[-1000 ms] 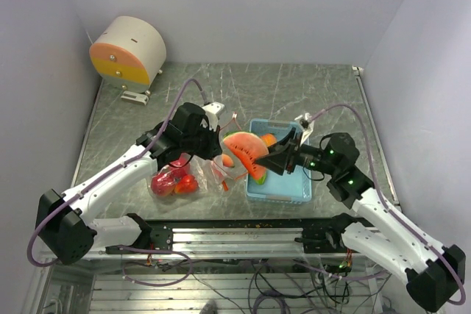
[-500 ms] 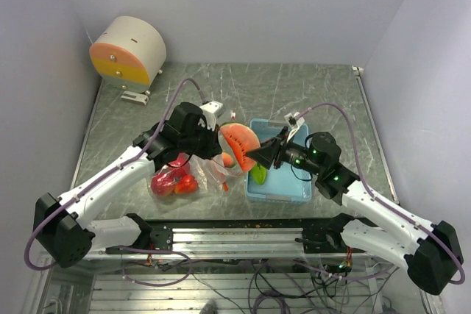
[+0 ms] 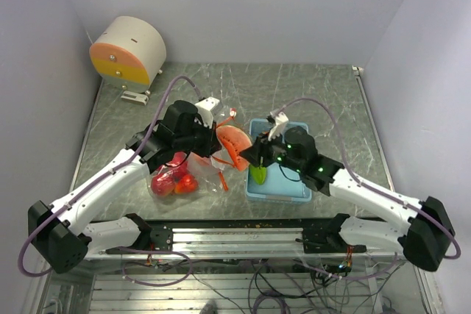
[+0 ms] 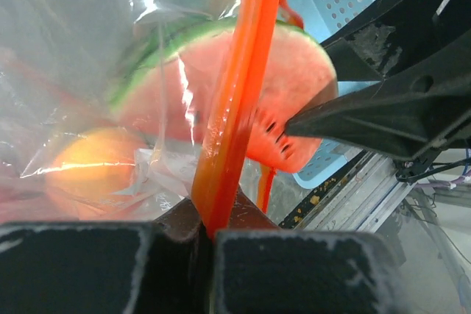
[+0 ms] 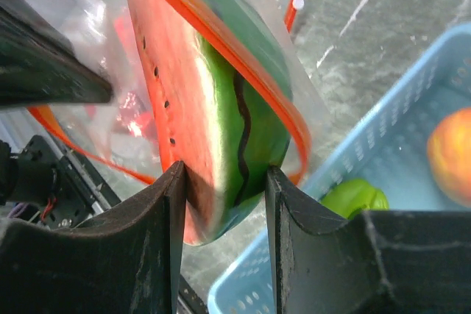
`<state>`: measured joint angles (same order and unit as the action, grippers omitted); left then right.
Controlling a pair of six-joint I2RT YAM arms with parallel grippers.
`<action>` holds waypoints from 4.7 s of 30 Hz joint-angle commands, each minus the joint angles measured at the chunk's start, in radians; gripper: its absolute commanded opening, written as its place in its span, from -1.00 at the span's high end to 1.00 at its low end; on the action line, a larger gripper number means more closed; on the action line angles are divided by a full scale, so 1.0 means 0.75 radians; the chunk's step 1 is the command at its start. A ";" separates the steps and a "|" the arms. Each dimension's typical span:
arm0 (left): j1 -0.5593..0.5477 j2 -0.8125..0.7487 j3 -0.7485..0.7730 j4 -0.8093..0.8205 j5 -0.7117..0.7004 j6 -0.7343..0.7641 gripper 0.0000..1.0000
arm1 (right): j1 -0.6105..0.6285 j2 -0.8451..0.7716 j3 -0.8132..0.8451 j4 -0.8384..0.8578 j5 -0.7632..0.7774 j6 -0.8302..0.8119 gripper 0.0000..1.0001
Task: Place the food in the zip-top bag and seal the zipper
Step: Place the fake fruit in the zipper food storage bag, then pick up the fake fruit from the bin, then place the fake fruit in the zipper food storage bag.
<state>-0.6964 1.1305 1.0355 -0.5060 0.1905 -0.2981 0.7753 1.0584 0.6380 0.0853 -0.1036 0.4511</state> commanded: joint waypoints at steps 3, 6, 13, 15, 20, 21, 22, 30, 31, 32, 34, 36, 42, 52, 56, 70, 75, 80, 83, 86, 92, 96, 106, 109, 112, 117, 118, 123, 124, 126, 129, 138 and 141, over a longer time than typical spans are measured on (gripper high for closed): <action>-0.001 0.019 0.031 0.032 0.030 0.001 0.86 | 0.200 0.223 0.357 -0.230 0.399 -0.078 0.83; -0.002 0.010 0.014 0.038 0.032 -0.003 0.86 | 0.269 0.320 0.472 -0.297 0.530 -0.036 0.64; -0.002 -0.017 -0.002 0.023 0.029 -0.003 0.86 | 0.363 0.462 0.604 -0.403 0.789 0.025 -0.15; -0.002 -0.018 -0.007 0.016 0.014 0.005 0.86 | 0.402 0.430 0.581 -0.358 0.792 -0.016 -0.48; -0.002 -0.008 -0.050 0.043 -0.031 0.001 0.86 | 0.480 0.329 0.571 -0.361 0.782 -0.081 -1.00; -0.002 -0.004 -0.065 0.062 -0.048 -0.002 0.86 | 0.493 0.309 0.577 -0.380 0.787 -0.086 -1.00; -0.001 0.000 -0.077 0.076 -0.062 -0.005 0.86 | 0.502 0.284 0.580 -0.395 0.785 -0.087 -1.00; -0.002 0.084 -0.041 0.054 -0.114 0.006 0.86 | 0.519 0.088 0.537 -0.600 0.937 0.010 -1.00; -0.001 0.081 -0.039 0.054 -0.116 0.005 0.86 | 0.519 0.068 0.527 -0.651 0.993 0.039 -1.00; -0.002 0.074 -0.039 0.056 -0.125 0.002 0.87 | 0.516 0.048 0.514 -0.687 1.050 0.072 -1.00; -0.002 0.051 -0.041 0.057 -0.171 -0.007 0.86 | 0.507 0.014 0.504 -0.793 1.204 0.154 -1.00; -0.002 0.029 -0.049 0.060 -0.205 -0.010 0.86 | 0.458 -0.003 0.499 -0.885 1.300 0.215 -1.00; -0.002 -0.014 -0.053 0.064 -0.180 -0.017 0.86 | 0.024 -0.008 0.365 -0.729 0.933 0.097 -1.00; -0.002 -0.064 -0.033 0.000 -0.182 0.006 0.86 | -0.248 0.310 0.228 -0.359 0.490 0.020 -1.00; -0.001 -0.077 -0.040 -0.005 -0.185 0.007 0.86 | -0.279 0.415 0.235 -0.314 0.467 0.023 -1.00; -0.001 -0.112 -0.066 -0.013 -0.189 0.004 0.86 | -0.296 0.705 0.239 -0.154 0.437 0.005 -0.77; -0.002 -0.111 -0.072 -0.007 -0.186 0.002 0.86 | -0.295 0.682 0.208 -0.120 0.484 -0.013 0.07; -0.002 -0.096 -0.075 0.004 -0.182 -0.002 0.86 | -0.271 0.542 0.204 -0.198 0.482 -0.035 0.41; -0.002 -0.081 -0.072 0.005 -0.183 0.002 0.86 | -0.189 0.357 0.204 -0.257 0.446 -0.072 0.41; -0.002 -0.073 -0.074 0.008 -0.187 0.000 0.86 | -0.076 0.150 0.203 -0.267 0.388 -0.113 0.40; -0.002 -0.064 -0.076 0.016 -0.186 -0.007 0.86 | 0.047 -0.148 0.167 -0.130 0.055 -0.142 0.40; -0.002 -0.051 -0.067 0.014 -0.175 -0.012 0.86 | 0.116 -0.220 0.117 0.006 -0.125 -0.160 0.40; -0.002 -0.051 -0.051 0.012 -0.131 -0.028 0.86 | 0.272 0.122 0.239 0.054 0.070 -0.156 0.35; -0.002 -0.072 -0.041 -0.013 -0.117 -0.024 0.86 | 0.271 0.175 0.283 0.006 0.371 -0.125 0.34; -0.001 -0.097 -0.039 -0.039 -0.118 -0.022 0.86 | 0.272 0.192 0.290 0.003 0.594 -0.120 0.31; -0.001 -0.120 -0.033 -0.039 -0.110 -0.023 0.86 | 0.273 0.291 0.352 -0.013 0.689 -0.141 -0.13; -0.001 -0.117 -0.029 -0.036 -0.107 -0.024 0.86 | 0.279 0.318 0.367 0.001 0.672 -0.148 -0.45; -0.001 -0.083 -0.012 -0.033 -0.103 -0.020 0.86 | 0.332 0.380 0.436 -0.002 0.640 -0.186 -1.00; -0.002 -0.081 -0.010 -0.031 -0.103 -0.020 0.86 | 0.338 0.376 0.443 -0.008 0.639 -0.192 -1.00; -0.002 -0.077 -0.010 -0.027 -0.105 -0.019 0.86 | 0.346 0.350 0.444 -0.015 0.615 -0.194 -1.00; -0.001 -0.072 -0.005 -0.023 -0.125 -0.018 0.86 | 0.350 0.276 0.435 -0.051 0.580 -0.183 -1.00; -0.002 -0.039 0.017 -0.027 -0.136 -0.011 0.86 | 0.351 -0.005 0.372 -0.276 0.640 -0.115 -1.00; -0.002 -0.039 0.010 -0.013 -0.135 -0.013 0.86 | 0.350 -0.062 0.334 -0.415 0.753 -0.032 -1.00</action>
<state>-0.6956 1.1000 1.0130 -0.5316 0.0834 -0.3107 1.0344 1.0584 0.9295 -0.0700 0.3565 0.3561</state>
